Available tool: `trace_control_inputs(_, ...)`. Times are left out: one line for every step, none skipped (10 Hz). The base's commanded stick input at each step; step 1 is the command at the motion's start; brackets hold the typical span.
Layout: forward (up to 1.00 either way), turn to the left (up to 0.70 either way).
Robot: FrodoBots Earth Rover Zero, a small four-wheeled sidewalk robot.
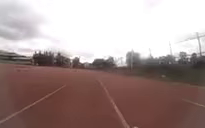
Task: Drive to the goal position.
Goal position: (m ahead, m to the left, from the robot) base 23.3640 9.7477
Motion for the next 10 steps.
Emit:
trace_control_inputs(0.70,0.00)
trace_control_inputs(0.70,0.00)
trace_control_inputs(0.70,0.00)
trace_control_inputs(0.70,0.00)
trace_control_inputs(0.70,0.00)
trace_control_inputs(0.70,0.00)
trace_control_inputs(0.70,0.00)
trace_control_inputs(0.70,0.00)
trace_control_inputs(0.70,0.00)
trace_control_inputs(0.70,0.00)
